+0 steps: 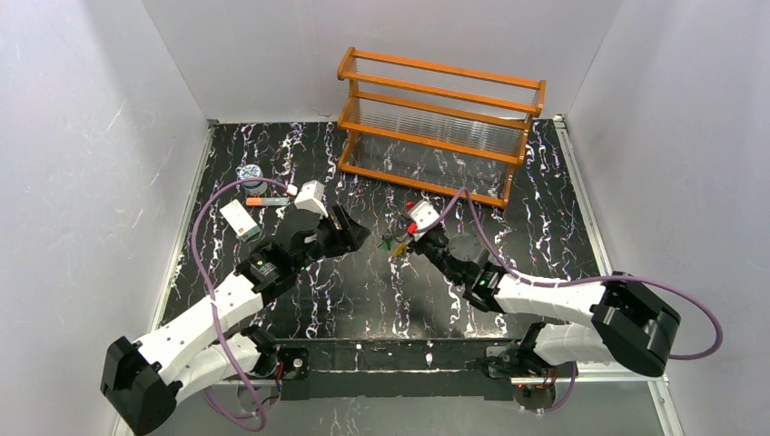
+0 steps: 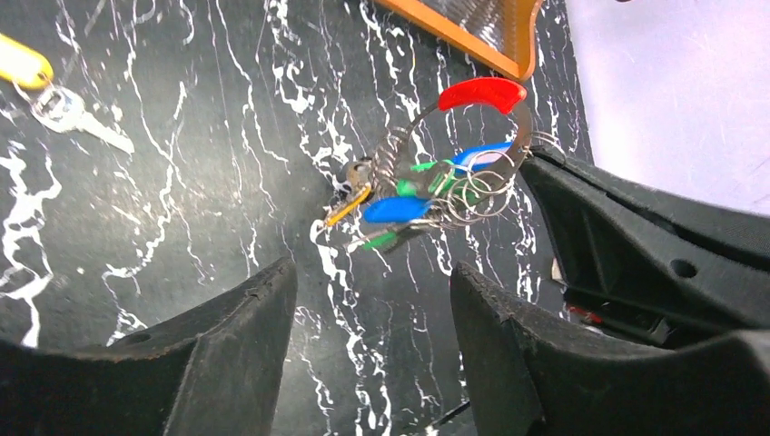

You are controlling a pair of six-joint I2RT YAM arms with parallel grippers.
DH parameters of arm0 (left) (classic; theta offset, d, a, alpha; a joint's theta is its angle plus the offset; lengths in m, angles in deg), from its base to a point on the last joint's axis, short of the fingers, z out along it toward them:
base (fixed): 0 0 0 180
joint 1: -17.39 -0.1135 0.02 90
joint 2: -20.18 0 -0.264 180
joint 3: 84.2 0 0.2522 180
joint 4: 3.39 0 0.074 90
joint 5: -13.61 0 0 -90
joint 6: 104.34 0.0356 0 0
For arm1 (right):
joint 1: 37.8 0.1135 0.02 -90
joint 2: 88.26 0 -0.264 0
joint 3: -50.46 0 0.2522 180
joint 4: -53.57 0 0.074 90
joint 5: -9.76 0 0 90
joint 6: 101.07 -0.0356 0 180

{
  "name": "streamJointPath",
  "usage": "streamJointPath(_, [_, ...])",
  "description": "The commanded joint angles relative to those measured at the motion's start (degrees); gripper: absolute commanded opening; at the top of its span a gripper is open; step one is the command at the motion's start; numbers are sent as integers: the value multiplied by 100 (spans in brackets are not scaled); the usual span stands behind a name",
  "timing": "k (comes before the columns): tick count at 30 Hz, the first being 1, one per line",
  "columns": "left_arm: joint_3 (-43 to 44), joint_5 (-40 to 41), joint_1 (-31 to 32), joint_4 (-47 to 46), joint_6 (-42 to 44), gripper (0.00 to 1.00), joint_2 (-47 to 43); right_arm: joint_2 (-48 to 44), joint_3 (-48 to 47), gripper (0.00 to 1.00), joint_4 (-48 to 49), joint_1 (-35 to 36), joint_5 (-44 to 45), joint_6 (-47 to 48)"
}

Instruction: Put the keys on the keyring

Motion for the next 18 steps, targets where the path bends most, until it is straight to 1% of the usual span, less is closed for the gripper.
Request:
streamJointPath(1, [290, -141, 9, 97, -916, 59, 224, 448, 56, 1, 1308, 486, 1306, 1194])
streamJointPath(4, [317, -315, 9, -111, -1067, 57, 253, 974, 93, 1, 2266, 907, 1990, 2079])
streamJointPath(6, [357, -310, 9, -127, -1093, 55, 241, 1372, 138, 1, 3123, 1154, 2364, 2711])
streamJointPath(11, [400, -244, 9, -7, -1048, 54, 113, 2628, 25, 1, 5752, 1646, 2869, 5074])
streamJointPath(13, [345, -282, 9, -64, -1034, 54, 43, 3003, -221, 1, 5831, 1766, 2985, 5642])
streamJointPath(18, [309, -375, 8, -90, -1045, 53, -67, 3136, -486, 1, 5834, 1922, 2973, 5838])
